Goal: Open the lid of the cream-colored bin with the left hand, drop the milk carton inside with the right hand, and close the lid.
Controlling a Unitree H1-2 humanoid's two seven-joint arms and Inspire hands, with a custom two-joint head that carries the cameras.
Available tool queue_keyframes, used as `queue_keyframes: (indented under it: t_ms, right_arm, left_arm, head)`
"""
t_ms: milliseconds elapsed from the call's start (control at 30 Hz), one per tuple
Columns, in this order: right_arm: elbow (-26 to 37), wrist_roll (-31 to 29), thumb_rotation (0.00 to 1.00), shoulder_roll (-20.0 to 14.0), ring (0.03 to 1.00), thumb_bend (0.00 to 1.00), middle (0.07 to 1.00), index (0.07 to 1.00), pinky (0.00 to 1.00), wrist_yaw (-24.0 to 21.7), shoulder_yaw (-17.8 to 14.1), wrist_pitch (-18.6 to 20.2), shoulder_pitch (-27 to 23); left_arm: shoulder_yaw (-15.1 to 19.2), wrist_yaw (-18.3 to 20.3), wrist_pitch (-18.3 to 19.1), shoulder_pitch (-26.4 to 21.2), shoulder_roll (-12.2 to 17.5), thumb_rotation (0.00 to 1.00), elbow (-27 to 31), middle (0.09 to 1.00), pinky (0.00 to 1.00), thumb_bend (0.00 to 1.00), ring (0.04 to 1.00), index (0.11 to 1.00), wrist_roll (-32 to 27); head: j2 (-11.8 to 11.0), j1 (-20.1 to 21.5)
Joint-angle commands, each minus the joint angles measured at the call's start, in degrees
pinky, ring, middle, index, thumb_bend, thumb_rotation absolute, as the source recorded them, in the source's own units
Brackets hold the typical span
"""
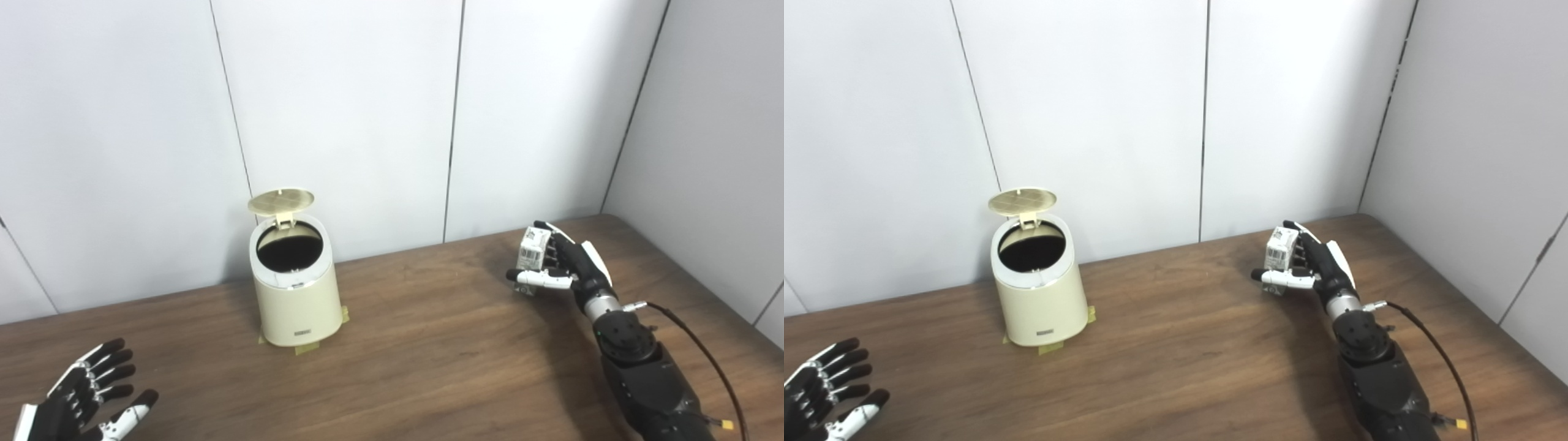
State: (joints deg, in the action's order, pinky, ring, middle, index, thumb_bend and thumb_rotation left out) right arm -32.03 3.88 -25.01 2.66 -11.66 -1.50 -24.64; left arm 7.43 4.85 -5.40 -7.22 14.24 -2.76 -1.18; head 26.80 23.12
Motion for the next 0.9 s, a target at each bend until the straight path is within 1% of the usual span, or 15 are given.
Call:
queue_keyframes:
  t_ms: [0,100,167,233,267,333,400,433,500,600,633,700,800,867]
  right_arm:
    - [0.8,0.3,0.18,-0.5,0.785,0.84,0.821,0.833,0.75,2.1,-0.3,-2.5,-2.1]
    - [-0.5,0.7,0.14,-0.1,0.753,0.81,0.805,0.813,0.70,4.0,-0.3,-3.2,-2.6]
    - [-1.6,1.3,0.14,0.2,0.743,0.82,0.795,0.796,0.68,5.6,-0.1,-3.1,-3.0]
    - [-3.4,1.8,0.12,0.7,0.725,0.81,0.777,0.780,0.65,7.6,-0.1,-3.7,-3.8]
    - [-4.2,2.3,0.12,1.1,0.709,0.82,0.762,0.766,0.63,9.1,-0.1,-3.7,-4.3]
    - [-5.8,3.5,0.09,2.1,0.656,0.80,0.728,0.735,0.56,12.4,0.0,-4.0,-5.4]
    - [-7.3,4.5,0.08,2.8,0.615,0.78,0.694,0.707,0.51,15.3,0.3,-4.6,-6.2]
    - [-8.7,4.6,0.07,3.3,0.607,0.78,0.687,0.701,0.50,16.8,0.2,-5.5,-6.9]
    - [-12.6,4.9,0.05,4.4,0.547,0.76,0.634,0.674,0.45,20.4,0.0,-6.9,-9.0]
    - [-17.5,5.3,0.01,5.5,0.494,0.74,0.584,0.638,0.41,24.9,0.3,-7.6,-12.0]
    - [-19.3,5.4,0.01,5.8,0.459,0.64,0.519,0.583,0.39,26.3,0.5,-7.9,-13.1]
    - [-22.9,6.0,0.00,6.3,0.403,0.55,0.459,0.536,0.34,29.0,1.3,-8.1,-15.2]
    - [-25.6,5.7,0.00,6.5,0.360,0.52,0.425,0.531,0.30,30.6,2.1,-8.8,-16.7]
    - [-26.1,5.3,0.00,7.0,0.357,0.52,0.422,0.530,0.30,31.2,2.3,-9.7,-17.1]
  left_arm:
    - [0.0,-0.6,-0.5,-1.6,0.6,0.00,1.8,0.782,0.66,0.61,0.743,0.800,0.7]
    - [-0.2,-0.4,-0.5,-1.5,0.7,0.00,2.1,0.789,0.66,0.61,0.751,0.811,0.9]
    - [-0.3,-0.3,0.2,-1.5,0.8,0.00,2.4,0.787,0.66,0.61,0.744,0.811,1.3]
    - [-0.4,-0.4,0.8,-1.6,0.8,0.00,2.5,0.781,0.66,0.62,0.736,0.807,1.6]
    - [-0.4,-0.6,0.8,-1.6,0.8,0.00,2.5,0.784,0.67,0.63,0.737,0.809,2.2]
    - [-0.5,-1.1,1.1,-1.5,0.9,0.00,2.6,0.783,0.66,0.63,0.731,0.809,3.4]
    - [-0.5,-1.3,1.5,-1.5,0.9,0.00,2.8,0.783,0.67,0.64,0.731,0.812,4.0]
    - [-0.4,-1.4,1.8,-1.4,0.8,0.00,2.9,0.783,0.68,0.64,0.731,0.812,4.2]
    - [-0.5,-1.7,2.5,-1.3,0.7,0.00,3.2,0.785,0.67,0.64,0.734,0.813,5.0]
    - [-0.5,-1.8,3.4,-1.0,0.6,0.00,4.1,0.787,0.68,0.63,0.739,0.814,5.8]
    - [-0.4,-1.8,3.6,-0.9,0.5,0.00,4.4,0.785,0.68,0.63,0.737,0.811,5.8]
    - [-0.3,-1.7,3.9,-0.7,0.3,0.00,4.8,0.786,0.67,0.63,0.737,0.809,5.7]
    - [-0.4,-2.0,4.3,-0.6,-0.1,0.00,5.5,0.786,0.69,0.62,0.740,0.809,6.2]
    - [-0.5,-2.3,4.9,-0.5,-0.4,0.00,6.0,0.778,0.68,0.63,0.732,0.802,6.8]
  head:
    - [0.1,0.1]
    - [0.2,0.1]
    - [0.3,0.0]
    - [0.4,0.1]
    - [0.4,0.1]
    - [0.4,0.0]
    - [0.5,-0.1]
    - [0.5,-0.1]
    - [0.5,-0.1]
    - [0.9,-0.7]
    - [1.0,-0.8]
    - [1.1,-1.1]
    - [1.3,-1.5]
    - [1.4,-1.8]
